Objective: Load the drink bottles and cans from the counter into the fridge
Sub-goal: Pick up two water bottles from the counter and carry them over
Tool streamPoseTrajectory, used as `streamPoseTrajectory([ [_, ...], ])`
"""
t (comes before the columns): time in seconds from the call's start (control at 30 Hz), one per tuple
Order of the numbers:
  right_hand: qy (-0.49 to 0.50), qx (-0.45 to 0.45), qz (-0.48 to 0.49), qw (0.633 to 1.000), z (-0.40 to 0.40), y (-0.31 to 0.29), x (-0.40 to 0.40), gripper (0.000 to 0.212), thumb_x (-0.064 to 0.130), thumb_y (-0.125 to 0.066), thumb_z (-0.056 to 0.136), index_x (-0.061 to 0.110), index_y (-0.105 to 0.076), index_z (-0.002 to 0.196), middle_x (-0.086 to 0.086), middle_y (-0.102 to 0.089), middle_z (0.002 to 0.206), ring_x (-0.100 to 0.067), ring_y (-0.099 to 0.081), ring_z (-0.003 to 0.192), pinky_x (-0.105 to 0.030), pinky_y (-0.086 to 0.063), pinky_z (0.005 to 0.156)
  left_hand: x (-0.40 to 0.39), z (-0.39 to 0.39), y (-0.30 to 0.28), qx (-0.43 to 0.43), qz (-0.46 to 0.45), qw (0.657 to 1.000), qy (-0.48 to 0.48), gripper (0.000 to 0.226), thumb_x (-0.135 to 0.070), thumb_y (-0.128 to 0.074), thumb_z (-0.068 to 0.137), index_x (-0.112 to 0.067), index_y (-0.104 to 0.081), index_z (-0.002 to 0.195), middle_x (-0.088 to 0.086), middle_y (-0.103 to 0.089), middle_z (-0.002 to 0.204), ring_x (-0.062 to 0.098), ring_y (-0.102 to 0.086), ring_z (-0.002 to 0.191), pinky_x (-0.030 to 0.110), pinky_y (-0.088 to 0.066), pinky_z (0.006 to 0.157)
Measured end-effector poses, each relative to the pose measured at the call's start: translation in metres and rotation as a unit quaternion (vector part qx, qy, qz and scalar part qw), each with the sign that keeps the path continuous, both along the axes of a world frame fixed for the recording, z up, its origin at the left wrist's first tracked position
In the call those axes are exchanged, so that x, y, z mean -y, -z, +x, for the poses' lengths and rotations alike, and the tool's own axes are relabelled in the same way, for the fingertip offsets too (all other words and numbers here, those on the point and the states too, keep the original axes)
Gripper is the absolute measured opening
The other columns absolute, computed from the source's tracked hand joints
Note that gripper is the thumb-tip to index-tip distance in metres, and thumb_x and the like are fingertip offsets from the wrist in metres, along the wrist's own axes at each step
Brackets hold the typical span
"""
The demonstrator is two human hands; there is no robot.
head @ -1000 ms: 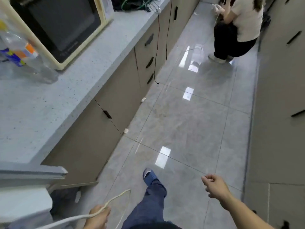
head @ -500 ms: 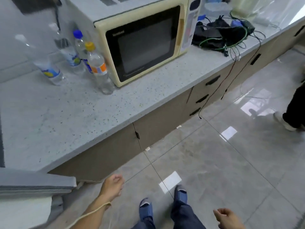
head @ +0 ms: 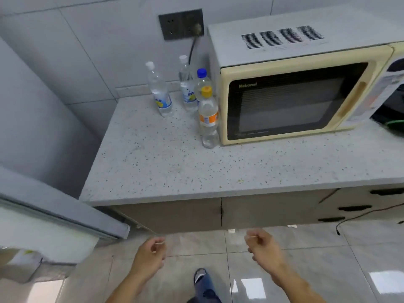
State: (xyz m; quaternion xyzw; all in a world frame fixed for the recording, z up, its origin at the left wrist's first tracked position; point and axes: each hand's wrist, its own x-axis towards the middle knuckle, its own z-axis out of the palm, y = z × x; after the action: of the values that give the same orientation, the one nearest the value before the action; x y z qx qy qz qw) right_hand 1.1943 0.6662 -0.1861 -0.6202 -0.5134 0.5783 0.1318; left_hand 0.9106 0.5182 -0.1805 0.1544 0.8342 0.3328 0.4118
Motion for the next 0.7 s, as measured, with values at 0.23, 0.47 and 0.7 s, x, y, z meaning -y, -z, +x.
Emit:
streamPoseTrajectory([
  [0.23, -0.184, -0.111, 0.203, 0.955, -0.159, -0.121, -0.105, 0.019, 0.033, -0.064, 0.094, 0.029, -0.062, 0.113, 0.012, -0.065, 0.094, 0.006, -0.06, 0.083, -0.006, -0.047, 0.064, -0.128, -0.051, -0.081, -0.082, 0.186, 0.976, -0.076, 0.018, -0.033, -0.06, 0.094, -0.035, -0.063, 0.113, -0.004, -0.068, 0.102, 0.013, -0.068, 0.089, 0.024, -0.059, 0.066],
  [0.47, -0.185, -0.155, 0.364, 0.9, -0.29, -0.247, -0.209, 0.021, 0.024, -0.065, 0.092, 0.022, -0.064, 0.112, 0.011, -0.065, 0.095, 0.002, -0.058, 0.07, -0.011, -0.049, 0.071, -0.28, -0.121, -0.156, -0.068, 0.306, 0.926, -0.212, 0.022, -0.026, -0.059, 0.091, -0.037, -0.059, 0.11, 0.003, -0.065, 0.119, 0.023, -0.065, 0.103, 0.039, -0.059, 0.083],
  [0.7, -0.27, 0.069, 0.424, 0.862, -0.359, -0.304, -0.333, 0.043, 0.029, -0.06, 0.094, 0.018, -0.054, 0.135, -0.005, -0.059, 0.133, -0.022, -0.057, 0.12, -0.03, -0.044, 0.095, -0.388, -0.18, -0.199, -0.202, 0.254, 0.934, -0.152, 0.051, -0.03, -0.066, 0.088, -0.027, -0.046, 0.135, 0.003, -0.052, 0.132, 0.023, -0.058, 0.109, 0.032, -0.05, 0.085],
])
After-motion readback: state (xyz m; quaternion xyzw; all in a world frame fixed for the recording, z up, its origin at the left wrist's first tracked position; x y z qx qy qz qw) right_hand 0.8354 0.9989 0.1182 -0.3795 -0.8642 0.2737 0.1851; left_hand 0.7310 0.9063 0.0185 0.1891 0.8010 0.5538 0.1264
